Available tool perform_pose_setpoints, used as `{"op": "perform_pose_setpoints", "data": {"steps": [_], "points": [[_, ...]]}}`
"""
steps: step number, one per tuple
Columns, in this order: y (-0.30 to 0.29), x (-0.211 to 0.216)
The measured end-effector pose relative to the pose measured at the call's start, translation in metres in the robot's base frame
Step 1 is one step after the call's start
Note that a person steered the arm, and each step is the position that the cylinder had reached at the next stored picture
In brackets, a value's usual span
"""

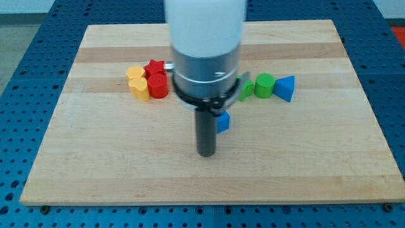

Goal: Move the cube to the right of the triangle

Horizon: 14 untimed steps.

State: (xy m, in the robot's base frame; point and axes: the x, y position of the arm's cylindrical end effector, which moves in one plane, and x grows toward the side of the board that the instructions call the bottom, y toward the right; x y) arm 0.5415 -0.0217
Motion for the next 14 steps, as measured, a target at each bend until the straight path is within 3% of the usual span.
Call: {"op": "perform_pose_setpoints", "data": {"steps": [2, 3, 9, 14], "points": [[-0.058, -0.032], [-0.059, -0.053], [0.106, -0.054], [0.189, -0.045]]}}
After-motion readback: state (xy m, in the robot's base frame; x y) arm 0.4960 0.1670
